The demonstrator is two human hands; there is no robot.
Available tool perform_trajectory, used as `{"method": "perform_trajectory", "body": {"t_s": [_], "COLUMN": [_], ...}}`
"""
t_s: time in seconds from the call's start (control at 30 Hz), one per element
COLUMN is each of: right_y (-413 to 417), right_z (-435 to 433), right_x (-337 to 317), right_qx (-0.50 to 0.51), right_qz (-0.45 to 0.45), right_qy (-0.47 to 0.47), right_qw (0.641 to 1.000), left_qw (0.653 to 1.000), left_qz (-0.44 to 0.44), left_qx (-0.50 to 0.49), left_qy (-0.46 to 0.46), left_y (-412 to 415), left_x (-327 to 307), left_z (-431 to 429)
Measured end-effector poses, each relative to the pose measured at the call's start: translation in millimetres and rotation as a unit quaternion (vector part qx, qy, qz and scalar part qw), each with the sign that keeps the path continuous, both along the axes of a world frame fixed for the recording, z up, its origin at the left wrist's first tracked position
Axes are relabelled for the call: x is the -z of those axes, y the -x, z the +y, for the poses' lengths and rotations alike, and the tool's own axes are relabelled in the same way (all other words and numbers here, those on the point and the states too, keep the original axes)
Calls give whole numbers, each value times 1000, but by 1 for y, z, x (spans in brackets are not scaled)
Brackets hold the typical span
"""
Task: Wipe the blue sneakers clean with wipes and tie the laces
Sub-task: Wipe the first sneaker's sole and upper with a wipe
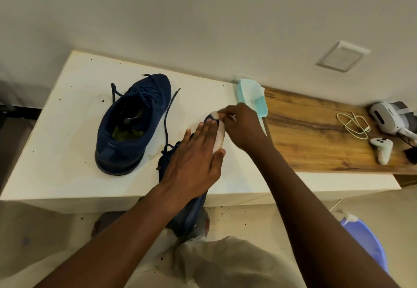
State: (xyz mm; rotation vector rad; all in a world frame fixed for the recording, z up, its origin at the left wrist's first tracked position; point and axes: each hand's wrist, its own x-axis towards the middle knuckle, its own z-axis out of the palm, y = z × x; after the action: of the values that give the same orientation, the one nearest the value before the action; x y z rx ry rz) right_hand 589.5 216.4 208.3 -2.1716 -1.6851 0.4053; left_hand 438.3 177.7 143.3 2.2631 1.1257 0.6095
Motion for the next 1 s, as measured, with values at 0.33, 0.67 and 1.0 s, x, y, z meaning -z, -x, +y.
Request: {"method": "perform_trajectory", "body": {"t_s": [0.33,0.67,1.0], "right_y": [-1,12,4], "right_z": [37,-31,27], "right_x": [1,-12,-5], "right_qx": [36,18,72], "right_qz": [59,31,64], "right_qy": [5,11,15], "right_qw": [998,999,995], "left_qw": [1000,1000,995], "left_qz": [15,-11,83], "left_qx": [-7,-6,30], "left_qy": [14,5,51], "left_y": [-1,1,22], "left_x": [5,3,-9], "left_z": [2,4,-4]}}
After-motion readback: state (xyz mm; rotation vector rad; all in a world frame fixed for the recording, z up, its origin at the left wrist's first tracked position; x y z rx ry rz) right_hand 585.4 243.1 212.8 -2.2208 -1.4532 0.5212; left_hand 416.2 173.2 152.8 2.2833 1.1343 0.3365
